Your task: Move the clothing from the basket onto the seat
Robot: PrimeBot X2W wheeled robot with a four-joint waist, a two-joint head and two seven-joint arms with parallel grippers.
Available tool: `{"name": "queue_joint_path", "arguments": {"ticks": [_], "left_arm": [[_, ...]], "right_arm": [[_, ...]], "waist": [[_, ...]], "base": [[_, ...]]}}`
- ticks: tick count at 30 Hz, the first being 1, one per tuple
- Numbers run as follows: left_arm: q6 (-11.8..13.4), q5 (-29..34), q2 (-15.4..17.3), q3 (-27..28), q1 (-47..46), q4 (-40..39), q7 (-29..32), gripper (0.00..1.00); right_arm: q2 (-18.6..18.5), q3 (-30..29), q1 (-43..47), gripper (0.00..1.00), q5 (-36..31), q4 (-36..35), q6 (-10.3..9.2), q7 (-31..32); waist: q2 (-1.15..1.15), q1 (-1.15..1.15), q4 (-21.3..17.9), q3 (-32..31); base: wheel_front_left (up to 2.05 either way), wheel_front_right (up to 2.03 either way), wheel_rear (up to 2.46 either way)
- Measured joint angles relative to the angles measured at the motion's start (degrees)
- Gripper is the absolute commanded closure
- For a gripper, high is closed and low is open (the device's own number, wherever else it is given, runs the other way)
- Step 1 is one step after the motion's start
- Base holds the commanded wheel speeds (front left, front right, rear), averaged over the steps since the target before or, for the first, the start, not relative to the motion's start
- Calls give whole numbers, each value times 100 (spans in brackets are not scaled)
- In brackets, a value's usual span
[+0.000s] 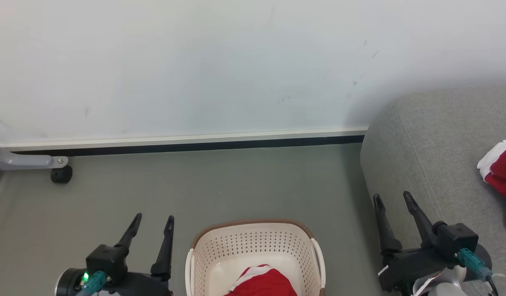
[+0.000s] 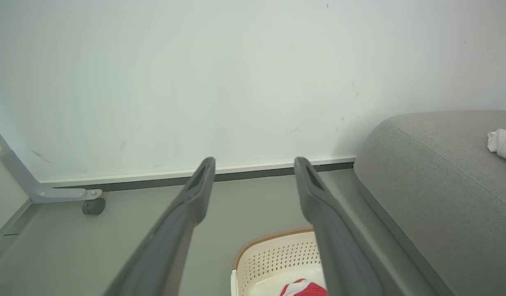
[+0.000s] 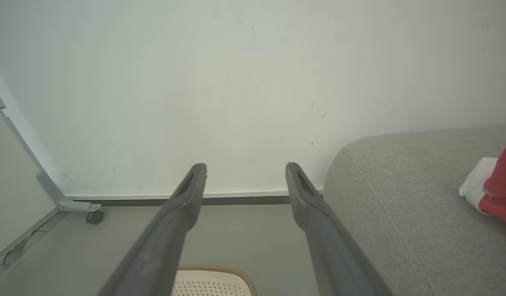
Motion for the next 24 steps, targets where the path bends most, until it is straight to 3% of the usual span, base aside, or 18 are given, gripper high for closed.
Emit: {"name": "queue_joint_path", "arguments": {"ticks": [24], "left_arm": [[52,78,-21,699,321,-212,-91,0]], "right_arm": [[-49,-249,389,0,-197,-600,-123,381]], "waist": [[0,0,2,-5]], "base": [[0,0,0]]}}
